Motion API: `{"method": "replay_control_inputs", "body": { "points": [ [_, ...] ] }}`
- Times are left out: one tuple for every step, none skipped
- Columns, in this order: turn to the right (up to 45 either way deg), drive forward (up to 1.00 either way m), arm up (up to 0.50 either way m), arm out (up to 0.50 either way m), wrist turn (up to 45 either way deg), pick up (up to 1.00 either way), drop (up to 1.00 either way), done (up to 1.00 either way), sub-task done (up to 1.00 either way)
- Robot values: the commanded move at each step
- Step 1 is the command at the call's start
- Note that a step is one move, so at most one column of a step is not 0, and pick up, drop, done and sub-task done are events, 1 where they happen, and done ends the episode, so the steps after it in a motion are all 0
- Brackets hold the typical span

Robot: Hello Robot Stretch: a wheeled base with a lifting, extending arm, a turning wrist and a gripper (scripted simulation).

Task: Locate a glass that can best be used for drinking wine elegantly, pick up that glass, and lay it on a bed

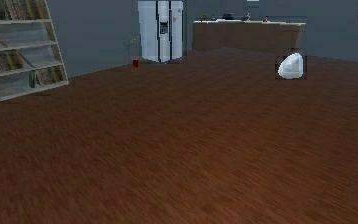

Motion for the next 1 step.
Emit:
{"method": "replay_control_inputs", "body": {
  "points": [
    [-45.0,0.00,0.00,0.00,0.0,0.00,0.00,0.00,0.00]
  ]
}}
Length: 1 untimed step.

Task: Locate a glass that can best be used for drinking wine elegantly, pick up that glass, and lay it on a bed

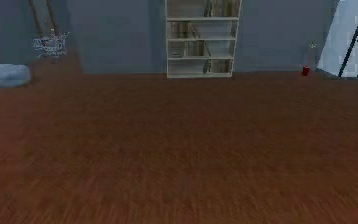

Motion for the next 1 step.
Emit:
{"method": "replay_control_inputs", "body": {
  "points": [
    [-33.0,0.00,0.00,0.00,0.0,0.00,0.00,0.00,0.00]
  ]
}}
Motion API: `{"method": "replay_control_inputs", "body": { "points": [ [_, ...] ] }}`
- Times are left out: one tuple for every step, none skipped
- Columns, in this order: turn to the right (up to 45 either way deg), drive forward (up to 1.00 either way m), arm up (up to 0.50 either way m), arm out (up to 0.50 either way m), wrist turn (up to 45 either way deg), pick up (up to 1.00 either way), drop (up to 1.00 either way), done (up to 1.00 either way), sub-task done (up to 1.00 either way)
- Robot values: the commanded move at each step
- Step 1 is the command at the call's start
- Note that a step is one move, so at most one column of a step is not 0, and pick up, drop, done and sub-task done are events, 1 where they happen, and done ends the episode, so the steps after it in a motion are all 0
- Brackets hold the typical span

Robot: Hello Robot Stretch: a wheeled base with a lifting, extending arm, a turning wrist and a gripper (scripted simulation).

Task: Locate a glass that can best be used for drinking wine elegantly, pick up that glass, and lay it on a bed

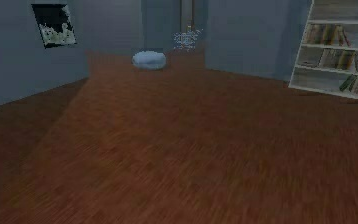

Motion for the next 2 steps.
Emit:
{"method": "replay_control_inputs", "body": {
  "points": [
    [0.0,0.25,0.00,0.00,0.0,0.00,0.00,0.00,0.00],
    [-15.0,0.00,0.00,0.00,0.0,0.00,0.00,0.00,0.00]
  ]
}}
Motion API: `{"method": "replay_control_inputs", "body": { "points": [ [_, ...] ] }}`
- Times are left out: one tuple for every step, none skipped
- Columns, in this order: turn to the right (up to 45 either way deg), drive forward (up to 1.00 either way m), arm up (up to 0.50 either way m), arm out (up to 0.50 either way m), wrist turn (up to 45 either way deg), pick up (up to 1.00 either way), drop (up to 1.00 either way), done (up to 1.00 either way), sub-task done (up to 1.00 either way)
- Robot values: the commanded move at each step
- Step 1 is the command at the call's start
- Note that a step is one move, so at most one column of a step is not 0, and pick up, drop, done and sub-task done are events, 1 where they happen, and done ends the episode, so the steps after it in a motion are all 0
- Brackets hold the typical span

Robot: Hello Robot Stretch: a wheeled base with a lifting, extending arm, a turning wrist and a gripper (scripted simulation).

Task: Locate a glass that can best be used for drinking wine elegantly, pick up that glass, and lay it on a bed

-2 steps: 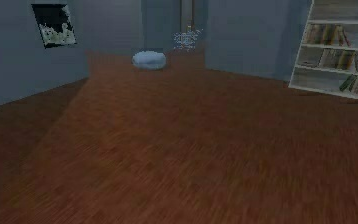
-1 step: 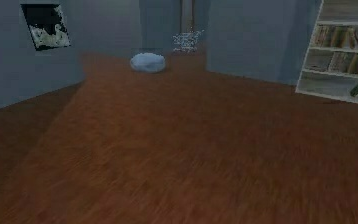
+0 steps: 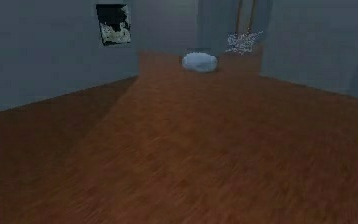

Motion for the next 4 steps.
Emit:
{"method": "replay_control_inputs", "body": {
  "points": [
    [0.0,1.00,0.00,0.00,0.0,0.00,0.00,0.00,0.00],
    [-3.0,0.00,0.00,0.00,0.0,0.00,0.00,0.00,0.00],
    [0.0,1.00,0.00,0.00,0.0,0.00,0.00,0.00,0.00],
    [0.0,1.00,0.00,0.00,0.0,0.00,0.00,0.00,0.00]
  ]
}}
